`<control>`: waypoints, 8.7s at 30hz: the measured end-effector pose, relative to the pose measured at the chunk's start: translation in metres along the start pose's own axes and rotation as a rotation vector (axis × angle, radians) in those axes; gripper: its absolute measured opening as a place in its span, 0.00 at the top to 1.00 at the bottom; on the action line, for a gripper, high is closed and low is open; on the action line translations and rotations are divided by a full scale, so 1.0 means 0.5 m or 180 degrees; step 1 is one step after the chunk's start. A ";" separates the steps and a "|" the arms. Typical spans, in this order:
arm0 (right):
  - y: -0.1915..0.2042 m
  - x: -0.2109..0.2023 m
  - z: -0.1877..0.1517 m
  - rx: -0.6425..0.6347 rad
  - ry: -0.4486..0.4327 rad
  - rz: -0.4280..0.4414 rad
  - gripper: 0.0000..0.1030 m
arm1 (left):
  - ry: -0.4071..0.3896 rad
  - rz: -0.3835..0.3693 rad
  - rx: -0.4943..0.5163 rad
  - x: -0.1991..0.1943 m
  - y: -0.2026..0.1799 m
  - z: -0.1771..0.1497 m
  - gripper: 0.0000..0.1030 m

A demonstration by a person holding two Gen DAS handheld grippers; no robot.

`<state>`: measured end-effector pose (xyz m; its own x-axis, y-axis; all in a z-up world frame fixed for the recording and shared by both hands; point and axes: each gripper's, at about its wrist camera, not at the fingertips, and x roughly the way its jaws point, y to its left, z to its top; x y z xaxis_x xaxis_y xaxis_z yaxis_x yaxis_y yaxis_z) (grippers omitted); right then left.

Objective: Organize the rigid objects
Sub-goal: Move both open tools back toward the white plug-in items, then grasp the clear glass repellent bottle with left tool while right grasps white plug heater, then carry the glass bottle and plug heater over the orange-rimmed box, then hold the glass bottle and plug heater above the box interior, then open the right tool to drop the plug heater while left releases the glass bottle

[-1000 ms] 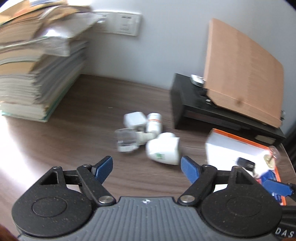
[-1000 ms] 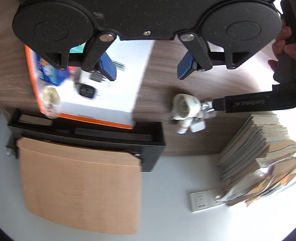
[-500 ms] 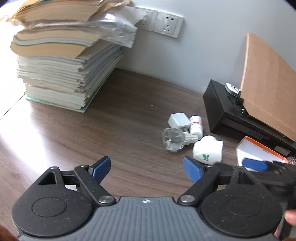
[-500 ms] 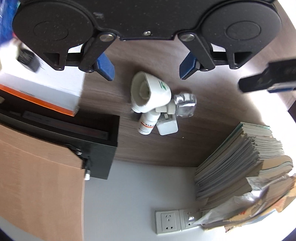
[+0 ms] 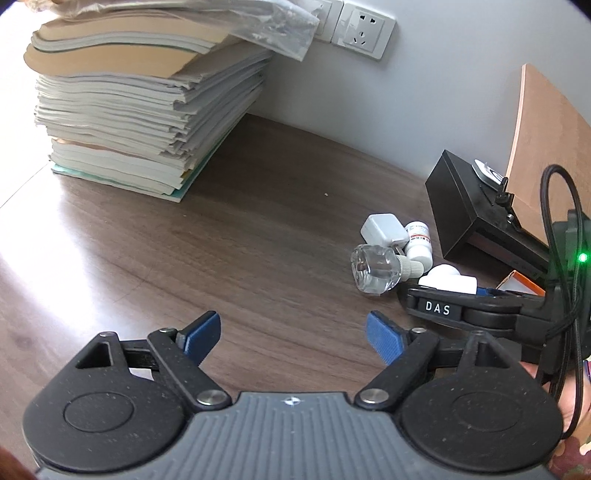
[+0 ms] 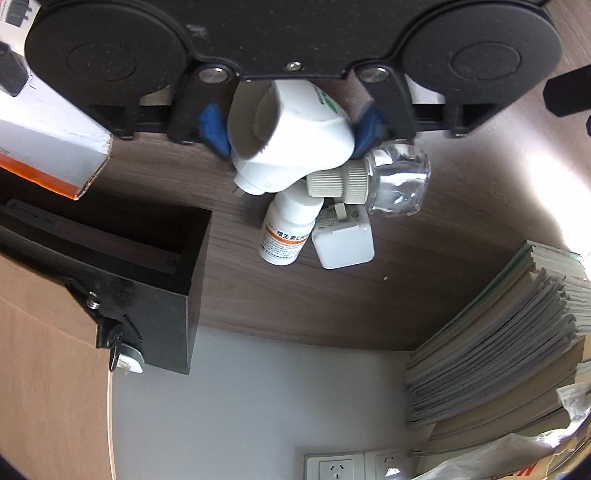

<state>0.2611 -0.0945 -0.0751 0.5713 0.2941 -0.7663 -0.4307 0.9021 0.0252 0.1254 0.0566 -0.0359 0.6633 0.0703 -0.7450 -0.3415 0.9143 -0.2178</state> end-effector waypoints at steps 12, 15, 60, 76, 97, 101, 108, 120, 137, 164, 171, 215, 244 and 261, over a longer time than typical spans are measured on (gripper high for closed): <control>-0.083 -0.109 -0.034 0.0327 -0.0133 -0.0075 0.23 | -0.0116 -0.0245 0.0402 0.093 -0.095 0.044 0.04; -0.101 -0.142 -0.053 0.0352 -0.0151 -0.0092 0.23 | -0.0071 -0.0196 0.0471 0.130 -0.123 0.053 0.04; -0.188 -0.411 -0.170 0.0590 -0.0490 -0.0218 0.23 | -0.0335 -0.0539 0.0754 -0.093 -0.232 -0.085 0.20; -0.298 -0.567 -0.323 0.0995 -0.0568 -0.0896 0.23 | -0.0144 -0.1130 0.1294 -0.156 -0.399 -0.198 0.20; -0.331 -0.599 -0.374 0.1107 -0.0569 -0.0998 0.23 | -0.0028 -0.1138 0.1368 -0.161 -0.444 -0.253 0.20; -0.333 -0.593 -0.370 0.1087 -0.0544 -0.0967 0.23 | -0.0001 -0.1108 0.1332 -0.158 -0.441 -0.254 0.20; -0.336 -0.584 -0.365 0.1054 -0.0524 -0.0921 0.23 | 0.0016 -0.1063 0.1289 -0.154 -0.439 -0.254 0.20; -0.344 -0.574 -0.360 0.1055 -0.0509 -0.0870 0.23 | 0.0068 -0.1005 0.1244 -0.144 -0.442 -0.254 0.20; -0.352 -0.560 -0.353 0.1052 -0.0457 -0.0857 0.23 | 0.0155 -0.1014 0.1240 -0.131 -0.443 -0.253 0.20; -0.353 -0.539 -0.343 0.1030 -0.0384 -0.0829 0.23 | 0.0287 -0.1077 0.1374 -0.120 -0.447 -0.260 0.20; -0.355 -0.532 -0.343 0.1037 -0.0345 -0.0818 0.23 | 0.0305 -0.1085 0.1400 -0.118 -0.450 -0.262 0.20; -0.366 -0.505 -0.342 0.1030 -0.0235 -0.0781 0.23 | 0.0329 -0.1146 0.1512 -0.111 -0.469 -0.269 0.20; -0.360 -0.485 -0.336 0.0999 -0.0127 -0.0731 0.23 | 0.0403 -0.1123 0.1528 -0.103 -0.461 -0.265 0.20; -0.361 -0.485 -0.339 0.0995 -0.0160 -0.0736 0.25 | 0.0407 -0.1102 0.1530 -0.103 -0.460 -0.266 0.20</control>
<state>0.0819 -0.3821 -0.0024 0.6651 0.0798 -0.7425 -0.0574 0.9968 0.0557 0.0811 -0.2102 -0.0311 0.5867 -0.2847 -0.7581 0.2387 0.9554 -0.1740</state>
